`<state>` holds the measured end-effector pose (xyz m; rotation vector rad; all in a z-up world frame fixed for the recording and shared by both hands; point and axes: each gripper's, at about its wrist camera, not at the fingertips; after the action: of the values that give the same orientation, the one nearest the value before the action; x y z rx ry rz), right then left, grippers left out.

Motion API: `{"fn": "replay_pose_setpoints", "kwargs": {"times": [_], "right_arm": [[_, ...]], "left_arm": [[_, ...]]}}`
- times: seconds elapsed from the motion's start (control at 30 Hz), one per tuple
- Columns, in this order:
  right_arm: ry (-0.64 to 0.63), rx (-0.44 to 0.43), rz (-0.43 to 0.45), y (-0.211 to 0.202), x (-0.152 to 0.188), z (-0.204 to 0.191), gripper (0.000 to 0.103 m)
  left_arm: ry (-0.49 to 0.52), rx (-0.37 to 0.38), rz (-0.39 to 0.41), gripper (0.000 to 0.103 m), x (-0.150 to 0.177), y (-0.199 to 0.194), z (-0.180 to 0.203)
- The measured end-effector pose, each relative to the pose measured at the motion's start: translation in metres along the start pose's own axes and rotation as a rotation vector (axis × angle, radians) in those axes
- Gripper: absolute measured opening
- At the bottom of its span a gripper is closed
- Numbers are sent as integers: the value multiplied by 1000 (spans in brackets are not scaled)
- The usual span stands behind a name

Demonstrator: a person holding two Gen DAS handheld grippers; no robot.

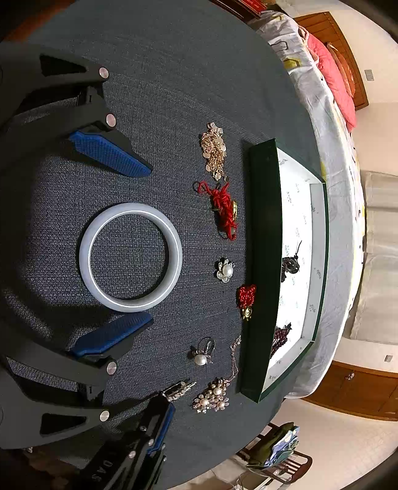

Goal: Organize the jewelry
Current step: 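Close the left tool on the white bangle while the right tool holds the brooch, then carry bangle and brooch into the green box and open both tools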

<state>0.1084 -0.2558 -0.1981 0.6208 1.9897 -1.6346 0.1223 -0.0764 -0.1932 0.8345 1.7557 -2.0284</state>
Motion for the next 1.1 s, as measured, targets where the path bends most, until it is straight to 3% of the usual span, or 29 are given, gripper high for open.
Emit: {"fn": "replay_pose_setpoints", "kwargs": {"times": [0.13,0.2,0.23,0.4,0.5,0.57,0.67,1.1], "right_arm": [[-6,0,-2,3,-4,-4,16],[-11,7,8,3,-6,-6,44],[-13,10,13,4,-7,-8,44],[-22,33,8,10,-10,-11,41],[-42,58,6,12,-10,-12,22],[-45,64,6,11,-9,-11,16],[-34,56,10,11,-8,-9,14],[-12,52,55,-1,-5,-6,13]], "left_arm": [[6,-3,0,87,-1,1,1],[4,0,0,87,-1,1,1],[4,1,1,87,-1,1,1],[3,-1,0,87,-2,1,-1],[6,1,0,87,-3,1,-1],[9,4,1,86,-3,1,-1],[36,12,15,69,-3,0,2],[47,0,44,69,-2,-7,1]]}}
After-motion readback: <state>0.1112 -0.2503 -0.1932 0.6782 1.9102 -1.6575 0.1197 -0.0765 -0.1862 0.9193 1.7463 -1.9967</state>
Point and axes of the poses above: each gripper's, at about its wrist camera, not at the fingertips, and y roughly the way its jaws point, z to its right, x to its underside, and after that the axes turned 2 degrees about -y, right-handed
